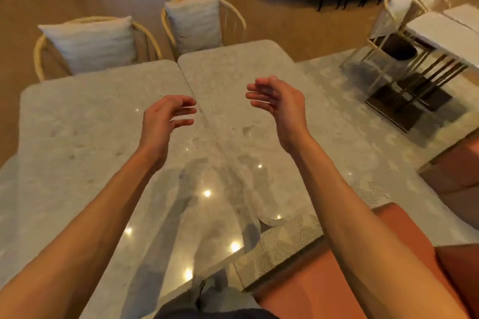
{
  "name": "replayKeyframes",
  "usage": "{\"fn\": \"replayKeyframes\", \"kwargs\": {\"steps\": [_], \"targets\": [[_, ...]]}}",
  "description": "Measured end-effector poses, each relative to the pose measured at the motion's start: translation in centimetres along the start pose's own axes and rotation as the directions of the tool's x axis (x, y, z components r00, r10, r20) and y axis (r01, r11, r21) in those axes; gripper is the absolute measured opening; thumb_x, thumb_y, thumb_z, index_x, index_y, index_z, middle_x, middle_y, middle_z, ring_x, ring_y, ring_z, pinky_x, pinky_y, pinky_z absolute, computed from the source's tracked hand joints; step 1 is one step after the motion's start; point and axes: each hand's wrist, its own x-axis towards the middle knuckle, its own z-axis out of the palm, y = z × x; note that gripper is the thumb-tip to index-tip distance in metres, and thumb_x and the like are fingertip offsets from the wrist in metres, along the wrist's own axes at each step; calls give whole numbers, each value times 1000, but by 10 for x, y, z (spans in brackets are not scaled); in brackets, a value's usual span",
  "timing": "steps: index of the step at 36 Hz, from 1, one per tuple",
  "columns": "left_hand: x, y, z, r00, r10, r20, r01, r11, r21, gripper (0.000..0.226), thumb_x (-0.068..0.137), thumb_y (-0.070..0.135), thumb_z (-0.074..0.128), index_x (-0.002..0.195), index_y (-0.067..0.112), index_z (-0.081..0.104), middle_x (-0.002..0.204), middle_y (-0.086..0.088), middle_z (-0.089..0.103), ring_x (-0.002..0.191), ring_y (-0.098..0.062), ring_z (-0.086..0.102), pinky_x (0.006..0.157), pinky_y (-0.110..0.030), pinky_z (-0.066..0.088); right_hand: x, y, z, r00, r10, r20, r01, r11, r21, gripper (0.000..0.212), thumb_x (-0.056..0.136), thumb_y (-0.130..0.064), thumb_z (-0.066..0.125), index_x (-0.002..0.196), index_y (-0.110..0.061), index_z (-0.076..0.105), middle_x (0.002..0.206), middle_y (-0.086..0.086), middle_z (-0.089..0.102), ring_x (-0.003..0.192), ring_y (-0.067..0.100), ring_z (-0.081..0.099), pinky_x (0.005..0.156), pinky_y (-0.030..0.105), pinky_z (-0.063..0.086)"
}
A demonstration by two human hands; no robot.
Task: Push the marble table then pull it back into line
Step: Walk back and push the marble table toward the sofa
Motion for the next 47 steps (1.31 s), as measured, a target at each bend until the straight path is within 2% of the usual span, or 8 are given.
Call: {"fn": "replayKeyframes", "kwargs": {"steps": [7,16,20,26,30,35,41,47], "targets": [[43,36,43,970,182,163,-166,980,-105,29,89,27,48,99,17,73,111,-9,73,111,-30,68,90,-39,56,-5,-47,-46,968,-205,-143,195,977,-81,31,92,-29,51,101,-7,72,99,13,77,96,32,74,82,36,58],[63,8,184,900,154,408,-97,983,-158,31,93,20,43,102,13,72,113,-12,72,111,-33,67,97,-48,53,-5,-65,-167,887,-249,-389,224,968,-110,30,94,-28,49,99,-13,74,101,15,76,96,32,73,82,35,56],[67,-8,268,868,145,475,-76,984,-161,31,90,25,45,102,13,72,114,-13,72,112,-33,67,97,-48,53,13,-73,-241,852,-256,-456,232,967,-109,35,100,-23,45,110,0,70,106,20,74,97,33,72,82,35,56],[83,-41,400,851,132,508,-60,986,-155,35,85,33,51,102,12,72,113,-13,73,109,-32,68,95,-45,54,62,-75,-363,819,-278,-503,261,959,-105,39,101,-22,45,112,8,67,107,22,74,96,34,72,83,38,56],[101,-61,483,835,108,539,-45,991,-129,30,92,22,46,99,13,74,112,-13,74,108,-31,68,96,-48,53,95,-81,-437,802,-264,-536,250,963,-100,36,100,-23,46,108,3,70,105,20,75,95,34,73,83,38,58],[116,-68,572,836,84,543,-15,991,-130,31,91,23,48,104,6,71,114,-17,73,108,-33,68,98,-49,52,128,-104,-504,789,-238,-566,230,969,-88,35,101,-22,46,108,2,71,105,20,75,94,33,73,80,36,58],[138,-63,622,815,106,569,-22,988,-153,35,88,31,52,100,8,75,109,-17,75,107,-35,69,97,-48,52,181,-125,-538,818,-232,-527,240,969,-55,31,99,-24,47,98,-7,73,102,19,76,91,31,73,80,37,57],[180,-62,647,851,115,513,-22,983,-184,32,90,29,50,96,9,75,103,-16,76,102,-34,70,93,-47,54,224,-132,-552,844,-227,-487,227,972,-60,29,94,-26,50,97,-8,73,99,18,76,90,30,72,77,35,57]]}}
